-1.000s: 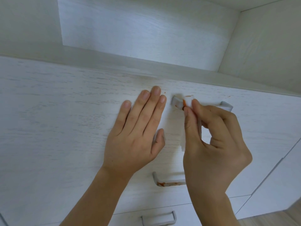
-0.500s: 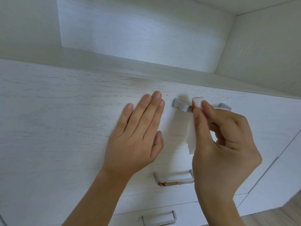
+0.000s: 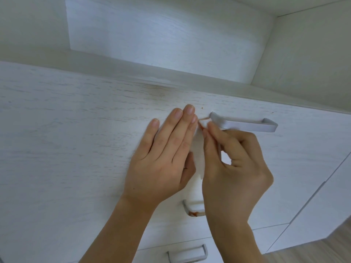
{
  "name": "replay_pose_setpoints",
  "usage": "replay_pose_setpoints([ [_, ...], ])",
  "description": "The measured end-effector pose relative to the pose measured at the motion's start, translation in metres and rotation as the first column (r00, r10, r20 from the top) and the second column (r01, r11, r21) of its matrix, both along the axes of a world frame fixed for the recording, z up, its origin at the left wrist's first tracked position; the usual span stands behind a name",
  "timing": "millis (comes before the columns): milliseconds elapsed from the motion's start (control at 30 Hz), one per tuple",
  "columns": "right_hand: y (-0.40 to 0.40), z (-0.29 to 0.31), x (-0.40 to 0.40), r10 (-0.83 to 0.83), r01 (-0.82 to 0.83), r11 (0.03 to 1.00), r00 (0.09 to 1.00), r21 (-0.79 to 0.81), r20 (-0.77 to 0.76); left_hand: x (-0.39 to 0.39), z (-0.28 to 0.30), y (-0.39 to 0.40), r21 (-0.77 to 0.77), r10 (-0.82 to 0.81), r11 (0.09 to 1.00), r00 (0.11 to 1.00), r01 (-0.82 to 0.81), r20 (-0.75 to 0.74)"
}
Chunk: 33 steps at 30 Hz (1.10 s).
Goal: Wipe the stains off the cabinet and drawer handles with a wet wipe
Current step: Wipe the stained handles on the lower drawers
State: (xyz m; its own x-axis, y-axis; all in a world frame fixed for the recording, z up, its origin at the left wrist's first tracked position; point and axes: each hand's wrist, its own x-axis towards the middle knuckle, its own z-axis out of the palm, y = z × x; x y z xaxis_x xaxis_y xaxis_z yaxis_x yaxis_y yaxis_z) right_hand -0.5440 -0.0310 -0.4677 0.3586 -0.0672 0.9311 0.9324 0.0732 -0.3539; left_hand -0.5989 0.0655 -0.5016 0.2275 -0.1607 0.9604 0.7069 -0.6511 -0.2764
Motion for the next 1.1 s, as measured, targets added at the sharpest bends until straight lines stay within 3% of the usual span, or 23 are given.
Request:
replay_pose_setpoints([
  [333,-0.006,-0.015,0.001,0.037,-0.043,0.995,0.997,0.093,0.065,0.001,-0.003,0.0,0.001,0.003,1.0,1.0,-0.003,0.018],
  [567,-0.016,0.012,0.0,0.309,-0.259,0.933,0.933,0.251,-0.185,0.0,-0.002,-0.001,-0.009,0.006,1.0,1.0,-0.006,0.005],
  [667,-0.016,0.018,0.005,0.199,-0.175,0.975,0.963,0.14,-0.18,-0.001,-0.002,-0.002,-0.01,0.005,1.0,1.0,-0.005,0.0],
  [867,-0.012,0.014,0.01,0.007,-0.006,0.999,0.999,0.037,-0.032,-0.001,-0.002,-0.001,-0.001,0.02,1.0,1.0,-0.02,0.002],
  [1100,-0.014,0.005,0.012,-0.057,0.062,0.995,0.997,-0.079,0.06,-0.001,-0.003,0.0,0.003,0.019,1.0,1.0,-0.019,0.005],
])
